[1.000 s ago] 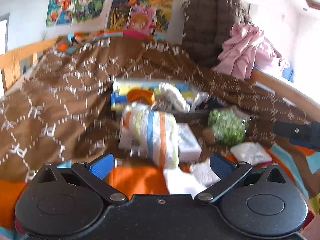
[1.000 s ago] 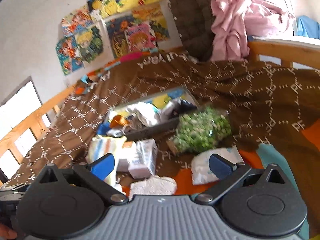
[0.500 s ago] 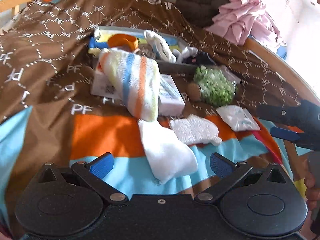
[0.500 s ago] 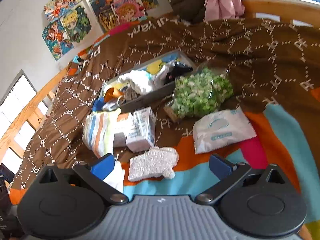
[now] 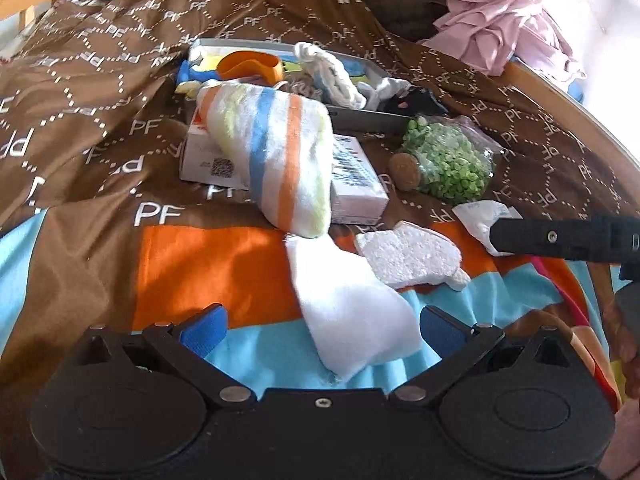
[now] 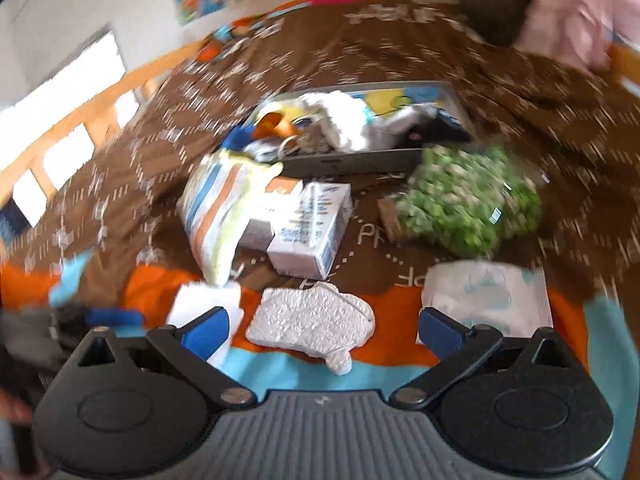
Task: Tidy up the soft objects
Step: 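Move both tools back toward the white sponge and white towel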
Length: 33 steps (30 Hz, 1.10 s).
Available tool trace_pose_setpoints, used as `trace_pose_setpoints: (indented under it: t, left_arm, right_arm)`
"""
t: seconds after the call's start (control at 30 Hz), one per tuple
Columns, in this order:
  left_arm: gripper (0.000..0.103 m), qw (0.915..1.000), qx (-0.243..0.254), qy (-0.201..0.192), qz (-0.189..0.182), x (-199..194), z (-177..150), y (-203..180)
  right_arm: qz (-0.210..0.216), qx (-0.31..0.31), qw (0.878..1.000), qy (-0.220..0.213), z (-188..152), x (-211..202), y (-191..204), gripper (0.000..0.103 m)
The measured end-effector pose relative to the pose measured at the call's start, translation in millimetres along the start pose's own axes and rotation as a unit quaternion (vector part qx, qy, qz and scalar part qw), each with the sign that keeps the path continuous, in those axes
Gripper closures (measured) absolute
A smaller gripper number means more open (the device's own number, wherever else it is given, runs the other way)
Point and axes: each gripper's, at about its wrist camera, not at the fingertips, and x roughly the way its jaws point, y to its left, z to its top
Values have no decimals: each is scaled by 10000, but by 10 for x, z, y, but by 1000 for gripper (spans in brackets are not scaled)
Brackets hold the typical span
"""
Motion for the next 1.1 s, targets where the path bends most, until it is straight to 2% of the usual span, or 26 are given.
trace_pose_setpoints:
  t: [0.17, 0.37, 0.5, 0.63, 0.77, 0.97, 1.1]
  left_arm:
    - [1, 9999, 19, -76, 65, 32, 34, 7]
    - [1, 9999, 5, -84, 69, 68, 56, 23]
    - [2, 9999, -26, -119, 38, 85, 75, 33]
    - [15, 9996, 78, -253, -4, 83, 98, 19]
    - [21, 9996, 6, -249, -115, 92, 108, 24]
    - [31, 9996, 57, -159, -240, 132, 95, -2]
    - [44, 9994, -25, -118, -311, 132, 89, 10]
  right_arm:
    - [-40, -932, 9952, 289, -37, 134, 136, 0]
    - [-84, -1670, 9847, 484, -102, 291, 204, 1]
    - [-101, -1629, 9842, 690, -118, 396, 192, 12]
    - [-71, -1540, 9845, 833, -138, 460, 178, 16]
    - [-64, -1438, 9850, 950, -156, 534, 167, 18]
    - [-87, -1404, 9855, 946, -154, 544, 173, 31]
    - [-158, -1396, 9854, 960, -151, 541, 167, 41]
